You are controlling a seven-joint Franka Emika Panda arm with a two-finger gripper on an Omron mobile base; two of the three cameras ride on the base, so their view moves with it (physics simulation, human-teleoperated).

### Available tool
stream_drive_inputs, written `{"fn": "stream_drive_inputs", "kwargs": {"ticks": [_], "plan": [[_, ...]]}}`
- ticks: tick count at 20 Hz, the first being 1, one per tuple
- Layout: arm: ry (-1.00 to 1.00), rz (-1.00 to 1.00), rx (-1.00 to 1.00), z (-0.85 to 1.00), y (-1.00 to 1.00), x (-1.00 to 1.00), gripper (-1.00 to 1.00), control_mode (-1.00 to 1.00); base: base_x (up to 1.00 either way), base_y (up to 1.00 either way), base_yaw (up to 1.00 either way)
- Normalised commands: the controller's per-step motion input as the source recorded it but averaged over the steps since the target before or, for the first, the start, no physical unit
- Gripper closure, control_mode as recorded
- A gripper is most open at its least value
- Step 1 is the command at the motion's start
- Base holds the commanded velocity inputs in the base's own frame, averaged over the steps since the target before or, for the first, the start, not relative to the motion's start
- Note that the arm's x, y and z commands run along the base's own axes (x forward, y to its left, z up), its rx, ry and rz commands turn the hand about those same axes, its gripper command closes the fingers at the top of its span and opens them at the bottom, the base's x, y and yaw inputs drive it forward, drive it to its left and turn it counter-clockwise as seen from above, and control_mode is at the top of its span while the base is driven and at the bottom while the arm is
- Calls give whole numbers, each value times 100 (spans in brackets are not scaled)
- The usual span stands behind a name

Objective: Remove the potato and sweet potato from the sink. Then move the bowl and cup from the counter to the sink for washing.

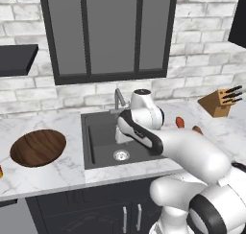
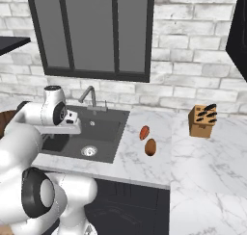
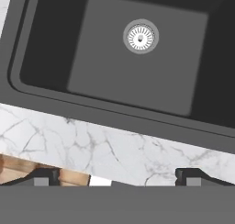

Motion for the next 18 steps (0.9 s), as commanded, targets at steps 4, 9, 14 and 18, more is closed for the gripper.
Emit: {"fn": "stream_drive_inputs", "kwargs": {"ticks": [4, 9, 14, 18], "plan": [[0, 0, 0, 7, 40, -1, -100, -100, 0, 0, 0], [7, 0, 0, 9, 39, -4, -100, -100, 0, 0, 0], [5, 2, 2, 12, 35, -6, -100, -100, 0, 0, 0], [5, 8, 3, 13, 30, 0, -100, -100, 0, 0, 0]]}}
